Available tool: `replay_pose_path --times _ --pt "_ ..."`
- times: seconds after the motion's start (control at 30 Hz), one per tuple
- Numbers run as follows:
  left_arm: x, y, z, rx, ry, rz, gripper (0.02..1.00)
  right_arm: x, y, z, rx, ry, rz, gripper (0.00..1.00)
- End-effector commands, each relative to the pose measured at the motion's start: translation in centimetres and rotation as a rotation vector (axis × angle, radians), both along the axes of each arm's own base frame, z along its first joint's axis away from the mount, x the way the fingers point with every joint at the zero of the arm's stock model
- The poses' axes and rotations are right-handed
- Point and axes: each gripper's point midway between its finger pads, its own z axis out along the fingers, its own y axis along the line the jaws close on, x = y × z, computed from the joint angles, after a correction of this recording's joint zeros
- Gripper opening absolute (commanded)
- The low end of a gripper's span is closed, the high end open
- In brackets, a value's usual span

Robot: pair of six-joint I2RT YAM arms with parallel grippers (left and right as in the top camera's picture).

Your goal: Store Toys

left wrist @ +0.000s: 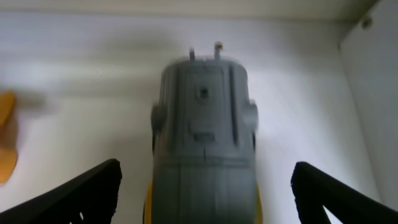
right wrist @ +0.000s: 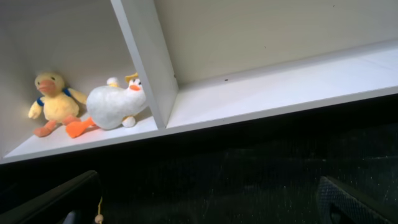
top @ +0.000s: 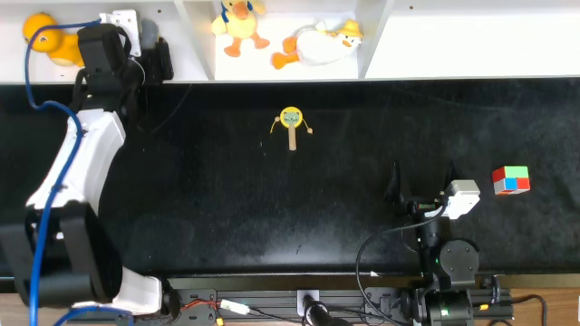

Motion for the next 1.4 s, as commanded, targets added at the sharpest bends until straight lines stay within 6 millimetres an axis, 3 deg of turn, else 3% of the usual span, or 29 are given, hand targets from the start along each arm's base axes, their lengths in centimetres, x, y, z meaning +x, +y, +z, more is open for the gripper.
replay_pose_path --times 0.03,0.1,0.33,0.6,0.77,1.0,1.4 --pt "-2.1 -1.4 5.3 -0.011 -0.051 -0.030 0.904 0.0 0.0 -0.4 0.007 0.003 -0.005 0.996" --pt "-3.9 -2.0 5.7 -0.014 -0.011 -0.041 1.000 0.0 0.0 -0.4 0.007 0.003 -0.005 0.996" --pt "-10.3 -4.5 8.3 -0.012 0.057 -0.091 0.998 0.0 0.0 -0.4 0.007 0.003 -0.005 0.996" --pt "-18.7 -2.9 9.2 0.006 0.136 0.056 0.998 0.0 0.0 -0.4 0.007 0.003 -0.005 0.996" --pt "-22.5 -2.5 9.2 0.002 0.087 0.083 0.998 0.0 0.0 -0.4 0.007 0.003 -0.005 0.996" --pt "-25.1 -2.3 9.4 -0.006 0.021 0.089 0.998 0.0 0.0 -0.4 0.007 0.003 -0.005 0.996" --pt "-25.1 -2.3 8.8 -0.005 0.051 0.087 0.998 0.0 0.0 -0.4 0.007 0.003 -0.005 0.993"
